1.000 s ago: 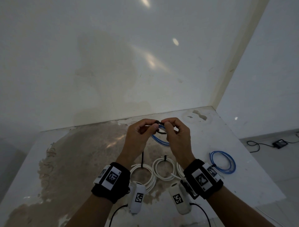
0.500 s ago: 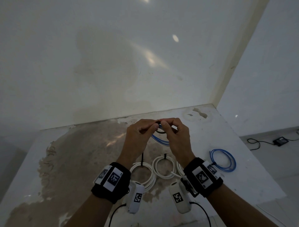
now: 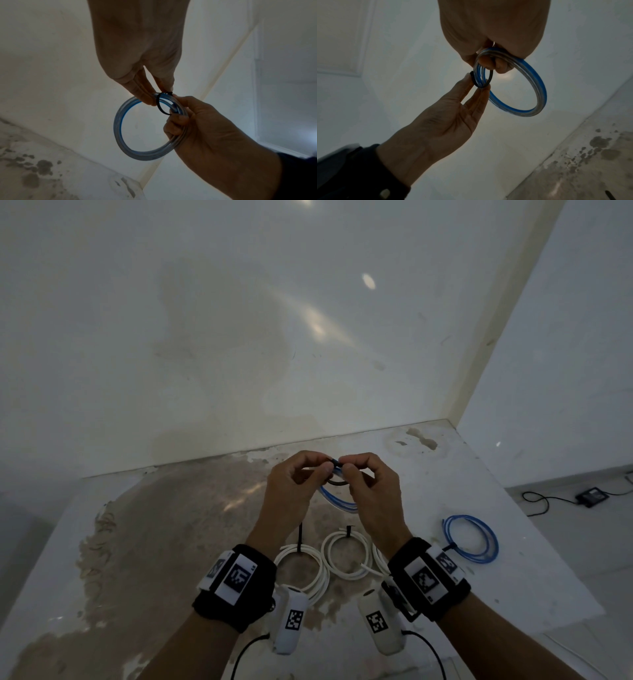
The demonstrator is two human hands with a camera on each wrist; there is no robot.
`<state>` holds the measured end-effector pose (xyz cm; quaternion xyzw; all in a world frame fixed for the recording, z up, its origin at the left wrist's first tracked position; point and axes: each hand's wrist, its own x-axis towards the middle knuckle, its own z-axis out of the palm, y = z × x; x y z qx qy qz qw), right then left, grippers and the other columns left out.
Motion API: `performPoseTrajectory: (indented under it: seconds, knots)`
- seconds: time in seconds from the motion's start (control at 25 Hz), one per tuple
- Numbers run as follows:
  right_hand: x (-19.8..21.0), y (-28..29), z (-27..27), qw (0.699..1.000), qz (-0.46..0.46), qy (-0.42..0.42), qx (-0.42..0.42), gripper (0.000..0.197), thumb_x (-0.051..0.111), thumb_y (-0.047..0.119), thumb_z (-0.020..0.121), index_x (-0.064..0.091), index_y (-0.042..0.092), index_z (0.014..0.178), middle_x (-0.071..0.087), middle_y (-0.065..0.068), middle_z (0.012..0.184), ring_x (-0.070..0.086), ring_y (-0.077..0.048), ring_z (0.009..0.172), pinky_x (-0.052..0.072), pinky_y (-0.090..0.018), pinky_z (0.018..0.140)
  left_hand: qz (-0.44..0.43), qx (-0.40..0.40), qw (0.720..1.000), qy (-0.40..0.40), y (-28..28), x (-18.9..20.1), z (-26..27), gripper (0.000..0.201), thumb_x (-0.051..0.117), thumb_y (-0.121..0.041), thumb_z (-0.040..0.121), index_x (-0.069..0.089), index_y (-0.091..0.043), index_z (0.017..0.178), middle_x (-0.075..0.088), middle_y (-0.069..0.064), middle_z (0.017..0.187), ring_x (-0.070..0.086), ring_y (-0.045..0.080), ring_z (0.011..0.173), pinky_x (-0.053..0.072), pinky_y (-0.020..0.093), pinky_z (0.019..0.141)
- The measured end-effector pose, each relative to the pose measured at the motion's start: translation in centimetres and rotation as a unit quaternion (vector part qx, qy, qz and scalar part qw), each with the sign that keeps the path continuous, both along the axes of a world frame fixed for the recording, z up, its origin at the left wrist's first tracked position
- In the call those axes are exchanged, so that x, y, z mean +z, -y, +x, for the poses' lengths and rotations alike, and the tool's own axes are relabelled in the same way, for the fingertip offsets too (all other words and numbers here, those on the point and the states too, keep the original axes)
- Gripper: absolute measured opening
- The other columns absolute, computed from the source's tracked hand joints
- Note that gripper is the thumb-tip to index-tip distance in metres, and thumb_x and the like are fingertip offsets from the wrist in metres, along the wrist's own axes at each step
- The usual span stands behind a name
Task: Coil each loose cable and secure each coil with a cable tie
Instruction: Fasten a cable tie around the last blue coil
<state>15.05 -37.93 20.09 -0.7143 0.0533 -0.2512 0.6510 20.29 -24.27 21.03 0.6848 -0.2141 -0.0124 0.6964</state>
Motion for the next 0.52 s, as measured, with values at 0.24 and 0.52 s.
performPoseTrajectory:
  seconds: [0.24,0.52]
  knots:
    - [-0.7,0.5,0.2,0.998,-0.056,0.032,0.010,0.009,0.060,0.009,0.097,0.065,0.009,0.105,0.066,-0.008,0.101,0.068,-0.016,0.090,0.059,-0.027,0.078,0.008,0.016,0.999,-0.028,0.3,0.5,0.2,0.007,0.070,-0.008,0.087,0.072,-0.013,0.091,0.069,0.013,0.100,0.071,0.025,0.088,0.059,0.037,0.083]
    - [-1.4,0.6,0.2,0.996,-0.076,0.040,0.022,0.013,0.064,0.023,0.095,0.064,0.028,0.107,0.066,-0.003,0.102,0.069,-0.016,0.092,0.059,-0.029,0.080,0.017,-0.001,0.996,-0.084,0.3,1.2,-0.3,0.012,0.064,-0.009,0.092,0.067,0.002,0.093,0.069,0.021,0.091,0.071,0.030,0.086,0.060,0.036,0.080]
